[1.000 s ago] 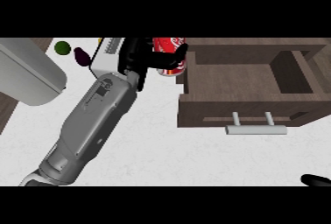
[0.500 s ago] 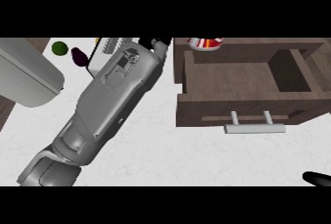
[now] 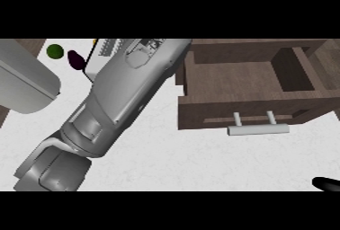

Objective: Pick up the can, place it into the drawer and close the drawer

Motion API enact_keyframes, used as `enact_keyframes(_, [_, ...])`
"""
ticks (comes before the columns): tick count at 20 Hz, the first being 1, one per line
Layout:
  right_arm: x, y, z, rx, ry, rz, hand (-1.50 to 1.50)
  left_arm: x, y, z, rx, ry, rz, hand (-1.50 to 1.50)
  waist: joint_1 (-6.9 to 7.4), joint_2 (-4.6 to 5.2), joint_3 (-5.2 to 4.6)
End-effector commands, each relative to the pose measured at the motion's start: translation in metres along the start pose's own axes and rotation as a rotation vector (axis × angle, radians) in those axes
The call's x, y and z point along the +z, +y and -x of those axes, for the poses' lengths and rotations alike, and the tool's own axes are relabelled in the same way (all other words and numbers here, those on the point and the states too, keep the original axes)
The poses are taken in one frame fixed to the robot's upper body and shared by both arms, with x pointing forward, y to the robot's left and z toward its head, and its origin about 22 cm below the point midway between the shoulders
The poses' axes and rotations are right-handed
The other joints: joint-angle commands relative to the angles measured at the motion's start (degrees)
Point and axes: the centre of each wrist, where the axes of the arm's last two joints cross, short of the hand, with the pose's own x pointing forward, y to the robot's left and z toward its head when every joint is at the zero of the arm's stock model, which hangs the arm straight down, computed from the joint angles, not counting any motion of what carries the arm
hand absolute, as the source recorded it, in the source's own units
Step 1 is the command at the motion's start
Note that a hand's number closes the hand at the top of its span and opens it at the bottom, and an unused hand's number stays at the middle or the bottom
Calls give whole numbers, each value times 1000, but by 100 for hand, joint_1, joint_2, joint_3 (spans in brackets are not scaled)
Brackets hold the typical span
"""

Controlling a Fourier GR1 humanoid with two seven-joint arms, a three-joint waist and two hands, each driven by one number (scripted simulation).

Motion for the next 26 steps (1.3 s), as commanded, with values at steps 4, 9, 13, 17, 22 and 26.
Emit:
enact_keyframes(4, [-6, 6, -10, 5, 2, 5, -150, -6, -8, -5, -31, 18, 3, 150, -41, 16, -1])
enact_keyframes(9, [-10, 2, -1, 1, -5, -47, -150, -8, -13, -3, -66, -2, -105, 150, -284, 65, 13])
enact_keyframes(13, [-27, 15, -8, -4, -30, -51, -150, -9, -17, -12, -82, -2, -174, -150, -337, 110, 15])
enact_keyframes(17, [-22, 14, -11, 31, -6, -51, -150, -9, -12, 6, -82, 9, -217, -150, -336, 86, 10])
enact_keyframes(22, [-21, 8, -14, 118, -57, -97, -150, -11, -14, -4, -75, -7, -226, -150, -331, 91, 9])
enact_keyframes(26, [-33, 14, -16, 205, -146, -144, -150, -10, -18, -13, -37, -6, -244, -150, -354, 105, 13])
